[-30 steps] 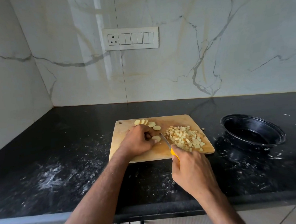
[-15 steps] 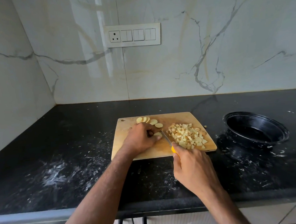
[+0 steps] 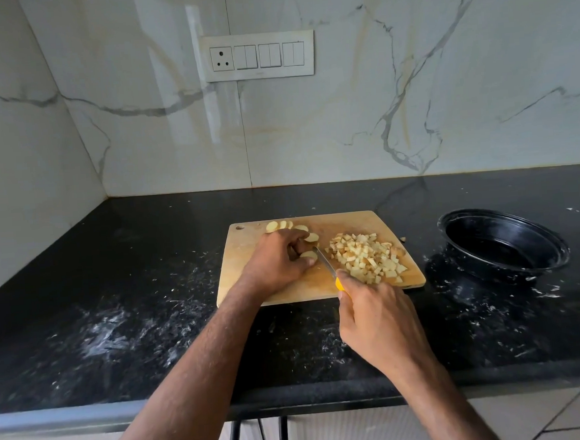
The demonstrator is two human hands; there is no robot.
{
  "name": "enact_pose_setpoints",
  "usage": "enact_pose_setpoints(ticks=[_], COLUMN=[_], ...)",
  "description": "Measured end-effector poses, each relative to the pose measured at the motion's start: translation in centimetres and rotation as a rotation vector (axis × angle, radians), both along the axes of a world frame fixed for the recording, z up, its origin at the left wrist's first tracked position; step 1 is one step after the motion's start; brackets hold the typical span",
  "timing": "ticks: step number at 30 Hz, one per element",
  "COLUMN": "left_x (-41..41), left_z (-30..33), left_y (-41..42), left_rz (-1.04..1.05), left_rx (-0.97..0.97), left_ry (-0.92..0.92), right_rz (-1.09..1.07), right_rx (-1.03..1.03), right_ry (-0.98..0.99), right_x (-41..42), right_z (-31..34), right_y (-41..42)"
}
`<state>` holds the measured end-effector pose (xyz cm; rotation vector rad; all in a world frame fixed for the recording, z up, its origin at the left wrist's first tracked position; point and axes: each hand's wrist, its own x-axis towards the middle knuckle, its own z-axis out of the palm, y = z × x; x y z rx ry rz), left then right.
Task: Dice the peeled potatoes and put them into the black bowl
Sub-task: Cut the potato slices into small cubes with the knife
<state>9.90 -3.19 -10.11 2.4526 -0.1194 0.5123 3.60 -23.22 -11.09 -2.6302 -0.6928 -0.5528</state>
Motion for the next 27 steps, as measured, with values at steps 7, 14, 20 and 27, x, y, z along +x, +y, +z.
enact_pose_setpoints(ticks=[7, 14, 20, 27], left_x=[0.1, 0.1, 0.3, 0.5], left_z=[-0.1, -0.1, 0.0, 0.0], left_y=[0.0, 0.3, -0.1, -0.2], left_rz=[-0.06, -0.107, -0.079, -0.072], left_rx=[-0.017, -0.069, -0.022, 0.073], left_ry=[-0.002, 0.024, 0.048, 0.049], right_rz=[0.007, 0.091, 0.091, 0.059], right_rx=[-0.028, -0.046, -0.049, 0.065], right_ry=[-0.019, 0.03, 0.051, 0.05], right_x=[0.0, 0.8, 0.5, -0.8], right_z=[0.1, 0.2, 0.1, -0.1], right_y=[0.0, 0.5, -0.1, -1.8])
